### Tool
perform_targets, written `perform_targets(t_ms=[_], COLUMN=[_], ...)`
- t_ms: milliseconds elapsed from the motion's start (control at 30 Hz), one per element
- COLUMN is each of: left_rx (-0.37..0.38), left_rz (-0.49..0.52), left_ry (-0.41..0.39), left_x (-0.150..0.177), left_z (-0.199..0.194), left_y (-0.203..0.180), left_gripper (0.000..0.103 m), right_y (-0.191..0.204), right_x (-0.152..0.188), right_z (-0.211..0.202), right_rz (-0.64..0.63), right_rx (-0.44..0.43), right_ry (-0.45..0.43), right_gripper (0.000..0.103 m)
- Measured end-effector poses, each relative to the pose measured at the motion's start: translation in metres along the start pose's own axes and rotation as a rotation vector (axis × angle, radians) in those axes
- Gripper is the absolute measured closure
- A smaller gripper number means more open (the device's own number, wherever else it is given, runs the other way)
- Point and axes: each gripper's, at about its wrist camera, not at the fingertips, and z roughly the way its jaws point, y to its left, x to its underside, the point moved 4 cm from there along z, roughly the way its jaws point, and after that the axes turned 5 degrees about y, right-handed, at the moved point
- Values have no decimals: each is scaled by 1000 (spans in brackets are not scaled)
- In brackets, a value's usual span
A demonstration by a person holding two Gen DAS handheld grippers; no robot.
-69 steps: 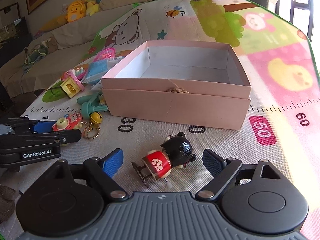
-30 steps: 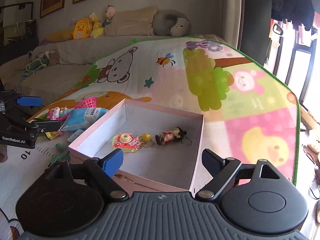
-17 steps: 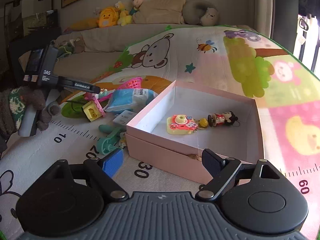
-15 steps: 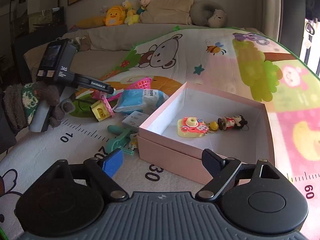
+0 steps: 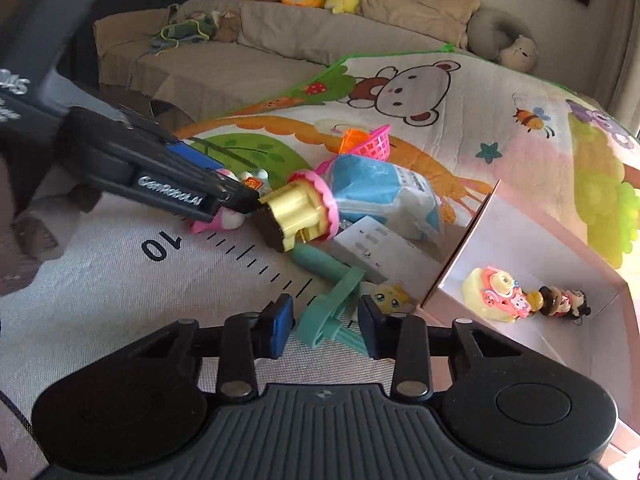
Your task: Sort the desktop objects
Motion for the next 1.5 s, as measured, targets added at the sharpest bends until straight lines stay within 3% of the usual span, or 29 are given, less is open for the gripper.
perform_targets(t_ms=[200,400,500,667,733,800,967,1167,1267,1367,1500], left_rx=[78,171,154,102,79,78,79,90,115,130,56], left_rz=[-16,9,34,46,55,67,114,142,138,166,229], left_ry=[25,40,30,14,-1,-18,-66,-65,-51,-41,-25], left_x=[16,30,29,22,21,21,28,39,43,48,52], left_z=[-18,-31,-34,-39,-45,-53,-68,-71,-69,-65,-51], left_y=[-19,-58,-73,-83,-85,-89,-101,-103,-104,-111,-116], left_gripper=[56,54,51,30,24,21,7,6,6,6,6], right_y=[-8,-31,-50,-84,-94,-106,-129,-117,-105,-101,-111], right_x=[17,63,84,106,110,111,90,45,32,32,48], right_z=[-23,-69,-83,-101,-107,-110,-90,-50,-37,-41,-64], right_rz=[75,97,125,255,293,323,400,398,352,345,342], right_rx=[-76,-12,75,115,116,125,111,38,44,36,100], right_ry=[30,33,41,21,-3,-29,-31,-30,-44,-57,-96], right_gripper=[78,79,79,78,68,60,60,58,58,58,46])
